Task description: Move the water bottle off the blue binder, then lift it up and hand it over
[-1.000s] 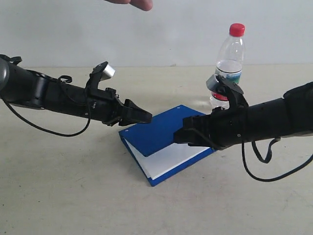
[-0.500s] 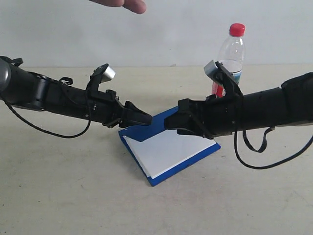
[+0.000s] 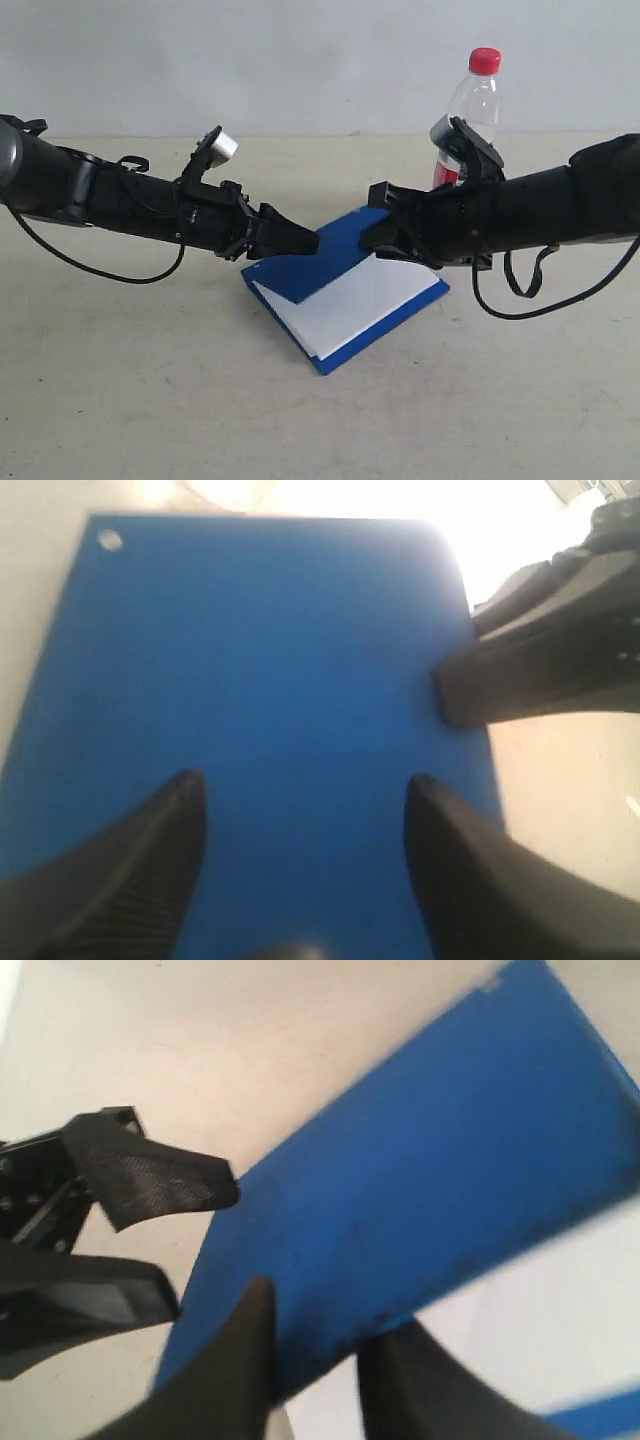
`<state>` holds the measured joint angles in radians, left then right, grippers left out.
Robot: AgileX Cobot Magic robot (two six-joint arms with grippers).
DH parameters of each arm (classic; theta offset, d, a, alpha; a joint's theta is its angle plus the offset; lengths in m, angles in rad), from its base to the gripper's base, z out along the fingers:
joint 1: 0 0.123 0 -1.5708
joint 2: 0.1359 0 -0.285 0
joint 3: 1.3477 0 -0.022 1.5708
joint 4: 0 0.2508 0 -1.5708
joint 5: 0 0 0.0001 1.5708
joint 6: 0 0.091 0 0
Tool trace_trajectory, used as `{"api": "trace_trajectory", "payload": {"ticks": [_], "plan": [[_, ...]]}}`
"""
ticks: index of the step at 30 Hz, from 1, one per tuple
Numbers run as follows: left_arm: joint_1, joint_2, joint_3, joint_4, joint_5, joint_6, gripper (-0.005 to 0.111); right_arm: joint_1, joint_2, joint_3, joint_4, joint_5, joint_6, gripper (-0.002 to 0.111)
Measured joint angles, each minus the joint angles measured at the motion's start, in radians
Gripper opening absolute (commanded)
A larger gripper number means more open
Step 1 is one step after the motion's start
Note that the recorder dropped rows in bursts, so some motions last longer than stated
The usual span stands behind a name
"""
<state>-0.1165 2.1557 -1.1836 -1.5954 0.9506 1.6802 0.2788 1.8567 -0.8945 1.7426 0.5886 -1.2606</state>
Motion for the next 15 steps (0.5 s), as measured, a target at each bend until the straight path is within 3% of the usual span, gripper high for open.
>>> {"api": "trace_trajectory", "payload": {"ticks": [6, 15], "plan": [[0.0, 0.0, 0.0, 0.0, 0.0, 0.014, 0.055, 0.0, 0.004, 0.0, 0.007, -0.037, -0.006, 0.0], [0.005, 0.0, 0.0, -0.01, -0.107, 0.035, 0.055, 0.0, 0.004, 0.0, 0.023, -0.049, -0.196, 0.0]]}}
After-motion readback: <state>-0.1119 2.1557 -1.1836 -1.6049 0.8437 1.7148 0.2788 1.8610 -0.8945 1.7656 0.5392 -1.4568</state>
